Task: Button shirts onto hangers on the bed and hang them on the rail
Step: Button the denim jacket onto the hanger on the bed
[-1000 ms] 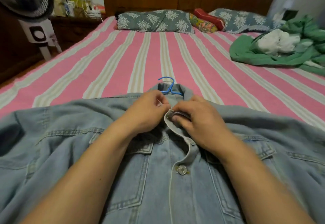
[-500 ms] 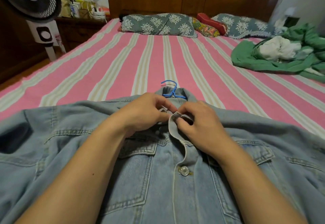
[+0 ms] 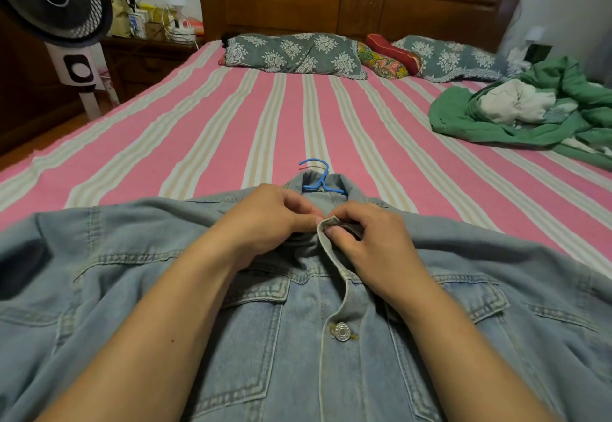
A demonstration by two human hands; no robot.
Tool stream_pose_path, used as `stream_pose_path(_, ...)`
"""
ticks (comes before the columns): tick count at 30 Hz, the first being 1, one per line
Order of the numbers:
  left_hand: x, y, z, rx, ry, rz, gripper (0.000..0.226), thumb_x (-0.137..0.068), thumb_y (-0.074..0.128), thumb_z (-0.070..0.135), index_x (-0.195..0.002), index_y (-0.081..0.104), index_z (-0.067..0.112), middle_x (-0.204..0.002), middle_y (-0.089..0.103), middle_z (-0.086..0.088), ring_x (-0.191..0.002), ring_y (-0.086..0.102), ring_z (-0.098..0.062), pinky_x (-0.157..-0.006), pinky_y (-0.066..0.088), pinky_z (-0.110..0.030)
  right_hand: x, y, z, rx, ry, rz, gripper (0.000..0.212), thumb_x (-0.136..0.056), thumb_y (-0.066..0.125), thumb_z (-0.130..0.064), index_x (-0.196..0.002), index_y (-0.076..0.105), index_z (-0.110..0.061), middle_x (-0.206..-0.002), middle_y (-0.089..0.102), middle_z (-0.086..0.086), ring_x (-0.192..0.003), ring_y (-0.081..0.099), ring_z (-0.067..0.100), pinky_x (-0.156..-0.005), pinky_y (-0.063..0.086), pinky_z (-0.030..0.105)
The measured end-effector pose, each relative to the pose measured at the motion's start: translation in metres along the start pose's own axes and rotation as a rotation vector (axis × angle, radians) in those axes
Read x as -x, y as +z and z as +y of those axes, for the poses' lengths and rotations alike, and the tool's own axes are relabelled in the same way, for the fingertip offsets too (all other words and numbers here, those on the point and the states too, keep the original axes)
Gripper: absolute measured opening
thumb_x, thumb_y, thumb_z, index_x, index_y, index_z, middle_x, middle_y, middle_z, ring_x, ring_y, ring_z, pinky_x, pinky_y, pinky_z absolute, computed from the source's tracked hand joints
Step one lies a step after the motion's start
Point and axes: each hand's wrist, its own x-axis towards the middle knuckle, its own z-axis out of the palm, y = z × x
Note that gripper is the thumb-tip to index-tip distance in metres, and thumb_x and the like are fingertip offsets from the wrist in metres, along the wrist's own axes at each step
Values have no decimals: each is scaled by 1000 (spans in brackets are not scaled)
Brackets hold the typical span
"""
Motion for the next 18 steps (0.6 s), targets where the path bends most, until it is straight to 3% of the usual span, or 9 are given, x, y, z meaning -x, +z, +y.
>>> stream_pose_path(3, 1, -3, 1, -58, 25, -17, 3, -85, 81, 16, -82, 80, 16, -79, 78, -5, -72, 69, -11, -79, 57, -35, 0, -1, -3, -10, 20, -14, 3, -88, 73, -29, -89, 74, -27, -82, 72, -12, -81, 64, 7, -78, 52, 41)
stream_pose_path(6, 2, -5, 4, -185, 55, -25, 26, -88, 77, 36, -69, 74, 19, -58, 62, 9, -52, 51, -6, -55, 42, -26, -1, -2, -2, -18, 56, -49, 6, -86, 71, -32, -89, 73, -28, -81, 72, -12, -80, 65, 7, -78, 53, 40)
stream_pose_path(8, 4, -7, 7, -262, 99, -103, 29, -87, 76, 46, -70, 73, 23, -59, 60, 9, -54, 47, -6, -55, 37, -30, -2, -3, -2, -13, 82, -74, 10, -81, 70, -35, -87, 70, -28, -80, 71, -11, -80, 65, 9, -77, 54, 41)
stream_pose_path(11, 4, -8, 7, -304, 151, -227, 13, -81, 85, 31, -89, 80, 22, -81, 77, 3, -69, 59, -3, -73, 49, -32, -4, -4, -4, 24, 118, -117, 19, -75, 78, -36, -77, 62, -26, -74, 66, -10, -75, 62, 10, -72, 52, 39)
stream_pose_path(14, 2, -9, 4, -278, 130, -172, 4, -81, 84, 18, -85, 82, 17, -82, 78, -5, -68, 58, -4, -73, 46, -29, -6, -8, -4, -80, 132, -123, 18, -78, 82, -26, -76, 65, -24, -74, 68, -9, -74, 62, 6, -73, 51, 33)
stream_pose_path(18, 2, -7, 2, -161, 53, -67, 4, -82, 84, 15, -83, 80, 15, -79, 77, -10, -64, 62, -9, -70, 51, -30, -6, -9, -6, -142, 119, -113, 16, -81, 79, -11, -90, 71, -22, -85, 73, -12, -84, 66, 0, -83, 51, 25)
